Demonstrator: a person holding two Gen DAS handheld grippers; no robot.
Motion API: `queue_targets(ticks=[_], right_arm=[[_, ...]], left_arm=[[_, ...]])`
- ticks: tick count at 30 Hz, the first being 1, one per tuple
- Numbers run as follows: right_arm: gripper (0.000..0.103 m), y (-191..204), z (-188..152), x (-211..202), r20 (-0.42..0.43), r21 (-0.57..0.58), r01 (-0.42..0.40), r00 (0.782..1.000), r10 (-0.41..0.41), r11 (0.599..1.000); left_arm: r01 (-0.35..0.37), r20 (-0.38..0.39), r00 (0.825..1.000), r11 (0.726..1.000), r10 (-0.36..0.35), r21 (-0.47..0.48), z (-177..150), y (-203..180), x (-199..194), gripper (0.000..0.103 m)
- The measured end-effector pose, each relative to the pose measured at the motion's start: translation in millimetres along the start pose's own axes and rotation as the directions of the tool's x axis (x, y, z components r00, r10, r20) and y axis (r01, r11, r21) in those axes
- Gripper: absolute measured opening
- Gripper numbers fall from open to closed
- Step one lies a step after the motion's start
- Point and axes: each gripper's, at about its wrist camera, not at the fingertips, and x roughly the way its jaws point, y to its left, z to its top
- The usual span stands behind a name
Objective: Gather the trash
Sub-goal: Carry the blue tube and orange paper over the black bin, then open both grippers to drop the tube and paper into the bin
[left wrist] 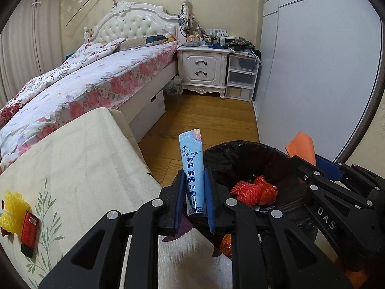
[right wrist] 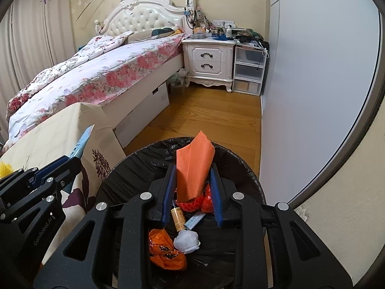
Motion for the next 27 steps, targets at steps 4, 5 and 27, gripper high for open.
queue_targets(ticks=[4,5,27], right_arm=[[0.027,-0.9,0.5,0.0,-0.001,0.003,0.0,1.0,0.0,1.0],[0.027,-1.3,0.8,-0.4,0.0,0.003,0.001,1.0,-0.001,1.0],[0.046,-6.0,2.7,-2.9,0.02,0.024,0.034,0.999,-0.034,0.999]], left_arm=[[0.004,-0.011,1.0,1.0,-0.004,0.002,1.3,-1.4,3.2,0.017],[0.002,-0.009,1.0,1.0,-0.002,0.005,1.6,-1.9,3.1,0.017],[-0.015,-0.031,0.999,1.0,0.015,0.016,2.6,-3.4,11.0,0.048]])
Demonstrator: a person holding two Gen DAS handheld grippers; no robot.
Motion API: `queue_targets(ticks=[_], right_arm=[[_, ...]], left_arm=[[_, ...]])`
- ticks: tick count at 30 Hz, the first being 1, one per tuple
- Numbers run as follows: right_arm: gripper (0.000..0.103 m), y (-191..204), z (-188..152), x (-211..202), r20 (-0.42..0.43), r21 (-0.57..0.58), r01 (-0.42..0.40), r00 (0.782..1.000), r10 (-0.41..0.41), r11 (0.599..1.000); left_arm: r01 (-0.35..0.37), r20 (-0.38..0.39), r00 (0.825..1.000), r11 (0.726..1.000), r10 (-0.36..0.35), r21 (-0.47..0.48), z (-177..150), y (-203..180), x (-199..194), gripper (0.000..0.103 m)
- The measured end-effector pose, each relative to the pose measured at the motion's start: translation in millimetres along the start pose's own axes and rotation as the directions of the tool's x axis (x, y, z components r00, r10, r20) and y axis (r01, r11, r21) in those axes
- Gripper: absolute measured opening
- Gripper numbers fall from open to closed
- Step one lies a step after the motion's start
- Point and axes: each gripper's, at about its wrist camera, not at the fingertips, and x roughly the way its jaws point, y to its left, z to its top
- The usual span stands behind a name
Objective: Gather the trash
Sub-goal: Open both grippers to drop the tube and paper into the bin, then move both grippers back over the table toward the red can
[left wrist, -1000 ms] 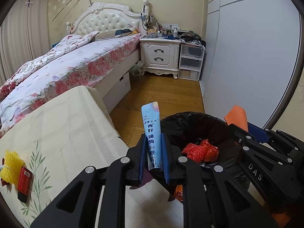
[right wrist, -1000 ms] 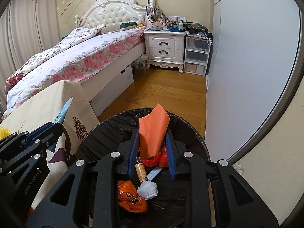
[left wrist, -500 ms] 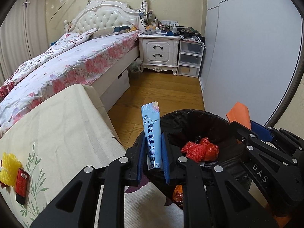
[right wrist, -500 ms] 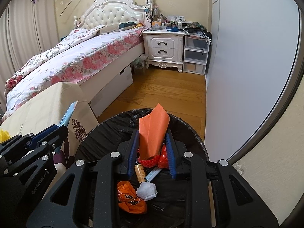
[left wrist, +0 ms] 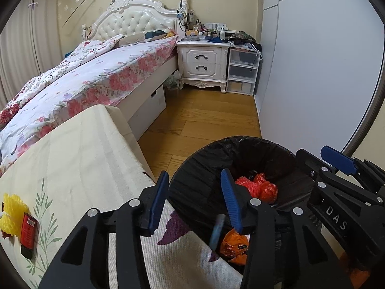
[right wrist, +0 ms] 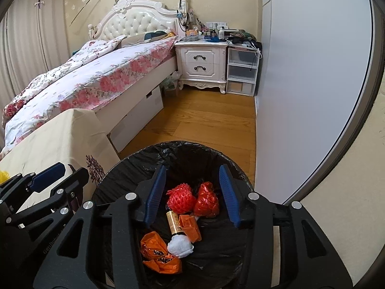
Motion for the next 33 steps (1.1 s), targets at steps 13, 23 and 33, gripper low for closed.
queue_targets(ticks=[13,23,33], right_arm=[[0.06,-8,1,-3,0.006,0.015,0.03,1.0,-0.03,0.999],[0.062,1,0,-9,-0.005,0.002,-0.004,1.0,0.004,1.0],[0.062,52,-8,-22,-0.032,-0.066,-0.106,0.994,0.104,0.992]], left_arm=[[-0.03,0.011,0.999,1.0,0.03,-0.01,-2,4,-5,0.065],[-0.1,0.029,0.994,0.993,0.102,-0.066,-15,38,-36,0.071],[-0.204,0.008,0.978,0.965,0.208,-0.165,-48,98,-78,0.071]])
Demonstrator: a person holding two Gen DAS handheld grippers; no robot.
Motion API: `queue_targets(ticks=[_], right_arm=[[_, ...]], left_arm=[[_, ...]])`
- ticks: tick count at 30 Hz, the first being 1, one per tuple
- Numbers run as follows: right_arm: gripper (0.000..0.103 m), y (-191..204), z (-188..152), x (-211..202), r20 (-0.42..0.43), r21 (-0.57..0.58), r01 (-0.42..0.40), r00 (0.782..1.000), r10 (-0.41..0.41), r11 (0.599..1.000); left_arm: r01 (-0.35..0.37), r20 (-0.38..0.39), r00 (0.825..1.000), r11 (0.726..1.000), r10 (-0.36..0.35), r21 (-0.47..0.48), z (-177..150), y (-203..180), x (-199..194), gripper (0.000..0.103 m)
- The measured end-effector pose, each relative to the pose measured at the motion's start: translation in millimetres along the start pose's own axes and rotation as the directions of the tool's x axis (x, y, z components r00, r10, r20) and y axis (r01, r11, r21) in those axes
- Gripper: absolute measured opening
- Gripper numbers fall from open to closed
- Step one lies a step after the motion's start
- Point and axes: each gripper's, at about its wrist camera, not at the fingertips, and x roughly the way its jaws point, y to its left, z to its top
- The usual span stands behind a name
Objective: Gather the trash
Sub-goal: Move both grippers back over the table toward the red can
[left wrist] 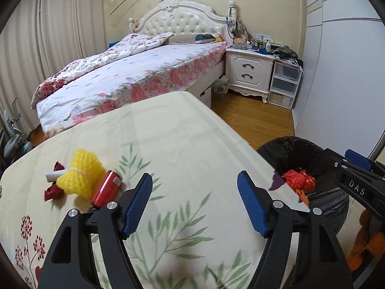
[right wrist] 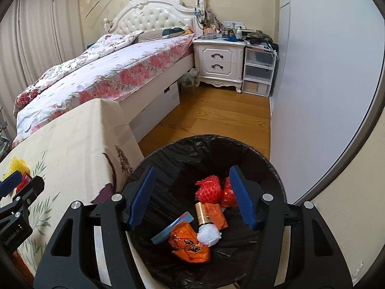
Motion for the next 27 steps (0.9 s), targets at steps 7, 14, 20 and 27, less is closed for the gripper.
queue_targets(ticks=[7,14,20,27], right_arm=[[0.062,62,-8,-5,-0.024,-0.095,-0.097,0.995,0.096,0.991],[0.062,125,-15,-13,-0.055,-0.184,-0.199,0.98,0.192,0.962],[0.062,172,-22,-16,-0.095,-0.236,-0.277,0.961,0.261,0.932],[0.062,220,-29,-13,-0.14,-0.278,-0.332,0.942,0.304,0.902]], left_arm=[[-0.091,-0.018,0.996,0.993,0.09,-0.07,-23,58,-19,0.071],[-0.187,-0.03,0.982,0.972,0.184,-0.14,-39,114,-34,0.071],[-0.251,-0.056,0.968,0.947,0.244,-0.2,-51,156,-41,0.071],[-0.279,-0.077,0.96,0.932,0.269,-0.231,-60,182,-42,0.071]])
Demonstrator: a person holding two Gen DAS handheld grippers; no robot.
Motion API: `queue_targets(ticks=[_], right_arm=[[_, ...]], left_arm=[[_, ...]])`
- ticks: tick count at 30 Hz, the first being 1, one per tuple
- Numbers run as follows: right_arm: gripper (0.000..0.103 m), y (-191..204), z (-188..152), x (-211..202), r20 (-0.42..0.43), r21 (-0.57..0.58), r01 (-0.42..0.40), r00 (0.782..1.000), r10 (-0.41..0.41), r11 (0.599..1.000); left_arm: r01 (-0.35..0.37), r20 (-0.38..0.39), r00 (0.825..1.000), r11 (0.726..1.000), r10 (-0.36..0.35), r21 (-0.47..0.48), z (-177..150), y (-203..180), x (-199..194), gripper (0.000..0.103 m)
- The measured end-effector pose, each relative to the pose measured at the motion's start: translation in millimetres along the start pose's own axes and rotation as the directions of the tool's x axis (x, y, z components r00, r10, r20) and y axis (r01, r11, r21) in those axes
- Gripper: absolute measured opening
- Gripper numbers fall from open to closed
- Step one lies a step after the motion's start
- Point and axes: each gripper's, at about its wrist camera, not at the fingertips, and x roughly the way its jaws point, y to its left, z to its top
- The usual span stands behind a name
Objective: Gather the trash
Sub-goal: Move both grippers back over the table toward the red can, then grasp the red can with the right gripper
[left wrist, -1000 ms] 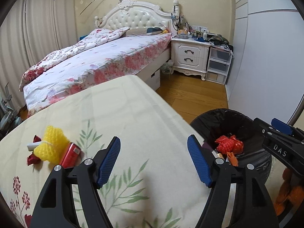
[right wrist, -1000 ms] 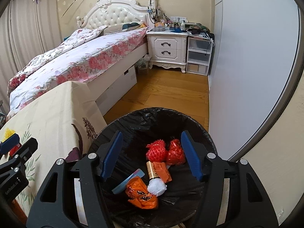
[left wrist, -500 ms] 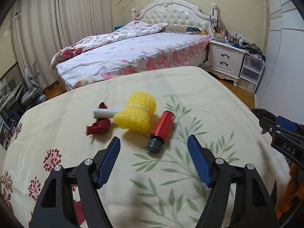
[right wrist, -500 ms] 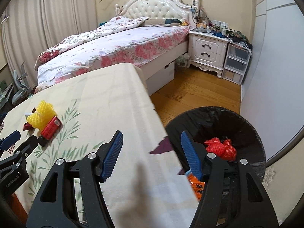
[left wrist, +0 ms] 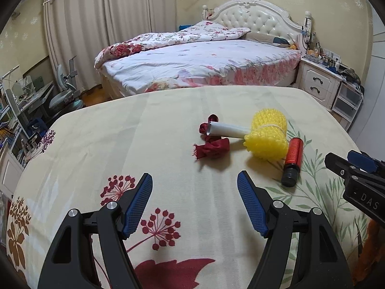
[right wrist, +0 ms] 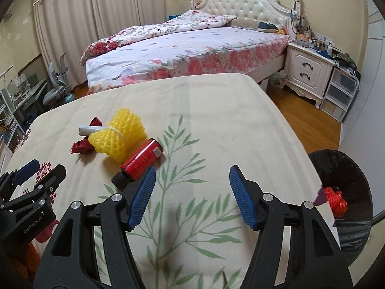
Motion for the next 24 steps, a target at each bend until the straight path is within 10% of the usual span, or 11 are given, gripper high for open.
queue_targets(ticks=[17,24], right_arm=[[0.06,32,14,37,-0.1,-0.009,-0.007,0.995,0.006,1.0],[0.033,27,11,40,-0.106,-0.013,-0.003,0.994,0.002,1.0]], left_arm=[[0.007,-0.021,1.0,1.0,-0.008,-0.003,1,7,13,0.071],[0.007,-0.023,1.0,1.0,-0.007,0.002,1,3,15,0.071]])
